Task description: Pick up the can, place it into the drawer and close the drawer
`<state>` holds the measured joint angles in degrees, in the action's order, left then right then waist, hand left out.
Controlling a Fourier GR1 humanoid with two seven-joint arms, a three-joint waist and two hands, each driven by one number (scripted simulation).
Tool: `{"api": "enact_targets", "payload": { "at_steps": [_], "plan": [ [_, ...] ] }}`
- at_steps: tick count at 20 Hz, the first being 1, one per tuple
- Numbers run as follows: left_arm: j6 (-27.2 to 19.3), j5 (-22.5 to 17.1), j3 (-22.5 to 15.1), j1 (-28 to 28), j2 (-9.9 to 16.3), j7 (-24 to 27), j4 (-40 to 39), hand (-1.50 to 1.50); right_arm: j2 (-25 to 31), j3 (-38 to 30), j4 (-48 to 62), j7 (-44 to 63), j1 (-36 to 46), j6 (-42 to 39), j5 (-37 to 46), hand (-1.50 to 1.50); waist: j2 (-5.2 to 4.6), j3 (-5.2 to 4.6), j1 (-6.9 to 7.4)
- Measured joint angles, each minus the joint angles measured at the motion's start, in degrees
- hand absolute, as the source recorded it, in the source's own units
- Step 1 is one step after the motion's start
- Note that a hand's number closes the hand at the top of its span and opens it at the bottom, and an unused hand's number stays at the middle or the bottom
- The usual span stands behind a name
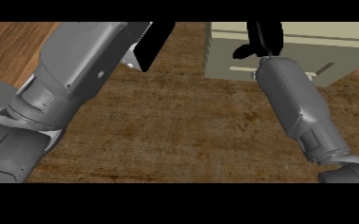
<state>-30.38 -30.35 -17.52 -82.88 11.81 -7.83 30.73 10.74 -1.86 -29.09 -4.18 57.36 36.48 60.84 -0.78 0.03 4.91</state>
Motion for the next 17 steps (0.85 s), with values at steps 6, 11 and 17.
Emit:
{"api": "enact_targets", "payload": {
  "at_steps": [6,11,17],
  "plan": [
    [0.8,0.3,-0.3,3.4,2.6,-1.8,5.0,-1.50,0.5,-1.4,6.4,-0.6,4.8,0.6,0.3,-1.50,-0.34,0.18,0.89],
    [1.5,0.5,-0.7,6.6,4.1,-2.6,9.0,-1.50,0.4,-2.7,9.5,-2.4,7.5,-0.2,-0.5,-1.50,-0.78,0.43,0.94],
    [1.8,0.5,-1.0,9.6,5.8,-4.3,13.6,-1.50,0.2,-5.9,10.5,-8.7,8.1,-1.0,-4.0,-1.50,-1.02,0.58,0.83]
  ]
}}
